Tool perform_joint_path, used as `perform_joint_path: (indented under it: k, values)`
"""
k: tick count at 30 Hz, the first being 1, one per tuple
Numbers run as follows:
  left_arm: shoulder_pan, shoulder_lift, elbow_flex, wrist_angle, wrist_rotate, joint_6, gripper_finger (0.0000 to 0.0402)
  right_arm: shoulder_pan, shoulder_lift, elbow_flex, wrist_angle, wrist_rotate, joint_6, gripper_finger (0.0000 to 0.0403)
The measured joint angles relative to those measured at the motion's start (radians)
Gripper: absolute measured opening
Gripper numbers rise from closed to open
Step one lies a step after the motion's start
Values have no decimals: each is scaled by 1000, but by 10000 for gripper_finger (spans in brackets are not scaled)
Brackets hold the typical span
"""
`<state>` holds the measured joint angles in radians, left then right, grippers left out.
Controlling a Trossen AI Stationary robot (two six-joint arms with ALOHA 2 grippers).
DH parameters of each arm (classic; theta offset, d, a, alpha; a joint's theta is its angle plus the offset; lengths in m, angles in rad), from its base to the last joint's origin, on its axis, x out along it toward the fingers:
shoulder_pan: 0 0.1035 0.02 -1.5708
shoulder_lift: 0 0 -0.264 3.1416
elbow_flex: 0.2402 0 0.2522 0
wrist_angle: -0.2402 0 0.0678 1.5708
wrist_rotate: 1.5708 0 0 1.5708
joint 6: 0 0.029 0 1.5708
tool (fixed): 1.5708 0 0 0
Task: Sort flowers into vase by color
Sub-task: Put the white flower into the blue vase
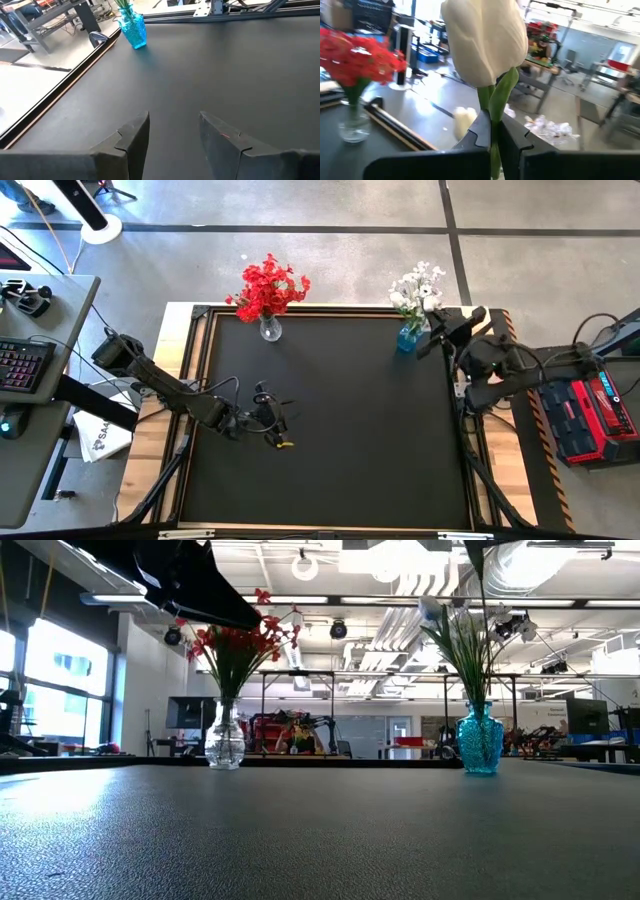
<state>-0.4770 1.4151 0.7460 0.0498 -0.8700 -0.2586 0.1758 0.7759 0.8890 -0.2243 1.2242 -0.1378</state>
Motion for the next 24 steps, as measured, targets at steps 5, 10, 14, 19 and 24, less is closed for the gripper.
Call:
perform_joint_path:
  k: [5,10,14,19,24]
  values:
    - [0,0,0,0,0,-1,157,-123,11,0,0,-110,-52,0]
    - [0,0,0,0,0,-1,157,-231,37,0,3,-231,-47,0]
    - [0,0,0,0,0,-1,157,-277,54,0,9,-249,-24,0]
    - [0,0,0,0,5,-3,157,-288,55,0,35,-272,-8,0]
    - [-1,0,0,0,7,-27,157,-294,54,-14,30,-264,48,0]
